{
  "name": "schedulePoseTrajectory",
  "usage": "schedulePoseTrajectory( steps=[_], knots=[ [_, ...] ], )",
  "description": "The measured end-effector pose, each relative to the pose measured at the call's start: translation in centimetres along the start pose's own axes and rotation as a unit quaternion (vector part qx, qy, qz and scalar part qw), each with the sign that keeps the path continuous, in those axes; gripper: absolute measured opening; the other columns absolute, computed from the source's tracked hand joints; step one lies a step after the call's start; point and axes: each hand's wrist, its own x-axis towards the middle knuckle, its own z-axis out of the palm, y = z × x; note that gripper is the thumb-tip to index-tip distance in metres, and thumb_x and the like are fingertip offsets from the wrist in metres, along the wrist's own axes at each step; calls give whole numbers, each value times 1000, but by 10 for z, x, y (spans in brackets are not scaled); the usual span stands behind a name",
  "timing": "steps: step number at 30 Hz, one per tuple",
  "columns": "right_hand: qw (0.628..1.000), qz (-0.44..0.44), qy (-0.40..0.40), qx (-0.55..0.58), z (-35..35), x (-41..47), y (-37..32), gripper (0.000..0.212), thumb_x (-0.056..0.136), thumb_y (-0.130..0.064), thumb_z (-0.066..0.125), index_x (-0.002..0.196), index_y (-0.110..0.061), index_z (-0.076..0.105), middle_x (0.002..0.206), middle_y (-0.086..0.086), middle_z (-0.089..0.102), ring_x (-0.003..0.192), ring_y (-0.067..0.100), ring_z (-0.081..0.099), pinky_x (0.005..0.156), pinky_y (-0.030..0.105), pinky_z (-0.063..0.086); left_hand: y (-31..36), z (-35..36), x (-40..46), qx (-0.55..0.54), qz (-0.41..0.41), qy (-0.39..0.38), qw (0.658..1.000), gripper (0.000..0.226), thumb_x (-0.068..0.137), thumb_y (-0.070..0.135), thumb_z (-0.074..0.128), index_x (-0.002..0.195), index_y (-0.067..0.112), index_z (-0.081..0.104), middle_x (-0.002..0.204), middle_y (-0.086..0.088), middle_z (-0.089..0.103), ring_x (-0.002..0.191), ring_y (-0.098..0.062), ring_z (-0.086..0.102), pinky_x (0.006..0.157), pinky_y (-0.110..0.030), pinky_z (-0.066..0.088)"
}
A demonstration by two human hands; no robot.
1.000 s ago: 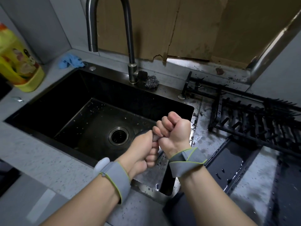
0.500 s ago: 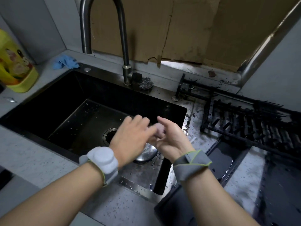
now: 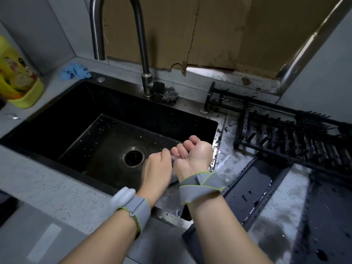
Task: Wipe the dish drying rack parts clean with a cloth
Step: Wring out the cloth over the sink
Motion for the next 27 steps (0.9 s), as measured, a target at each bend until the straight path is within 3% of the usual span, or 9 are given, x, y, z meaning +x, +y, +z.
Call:
schedulePoseTrajectory(
  steps=[5,10,14,16,18,20,22,24,27],
  knots=[
    [990,-58,-111,-63,-4,-2,-3,23,61,1,24,53,-20,27,48,-3,14,40,12,8,45,22,12,16,0,-2,-200,-214,-127,948,46,95,25,37,49,18,38,43,-2,29,39,-18,23,49,-26,14],
    [966,-60,-234,-93,-13,6,-4,20,58,-1,30,53,-20,28,44,-5,16,38,9,9,47,22,10,11,-3,-4,-296,-262,-218,893,44,90,31,47,53,26,25,47,3,14,40,-11,6,44,-16,6],
    [953,-23,-290,-87,-17,15,-13,20,58,3,31,56,-17,34,41,-5,20,35,11,16,46,24,17,9,-12,-1,-333,-225,-244,883,53,94,47,47,51,17,49,52,-3,27,43,-13,13,47,-22,4],
    [953,-14,-292,-75,-19,18,-21,24,55,8,28,60,-13,40,44,-1,24,38,14,26,51,27,23,13,-18,0,-334,-170,-239,896,46,96,43,51,60,17,60,53,-3,39,40,-12,25,42,-21,12],
    [952,-11,-293,-83,-20,19,-29,38,61,17,27,70,-7,54,53,6,44,53,22,50,63,34,38,13,-22,3,-326,-88,-216,916,35,100,32,53,77,12,70,62,-7,63,53,-14,59,50,-24,49],
    [953,-20,-266,-145,-22,23,-36,53,70,23,27,93,-3,67,86,17,69,92,34,68,85,45,48,7,-27,13,-173,45,-168,969,30,101,35,55,96,11,72,90,-15,72,88,-25,68,88,-44,54],
    [952,2,-197,-236,-23,22,-40,43,83,12,37,110,-5,66,116,20,69,115,38,63,97,46,48,0,-31,30,135,195,-45,970,23,99,36,57,100,17,70,93,-8,65,95,-31,57,85,-45,46],
    [945,64,-148,-283,-22,19,-37,16,94,-14,51,101,-10,65,113,22,69,110,41,64,98,49,48,-1,-33,39,365,327,59,870,13,91,30,67,98,20,66,89,-5,54,89,-31,48,73,-43,38],
    [956,121,-121,-237,-13,28,-25,17,91,-24,66,89,-8,59,84,16,61,86,32,60,95,51,50,0,-28,35,461,475,24,749,27,67,16,72,92,17,60,88,-7,48,83,-29,42,66,-41,29]
  ],
)
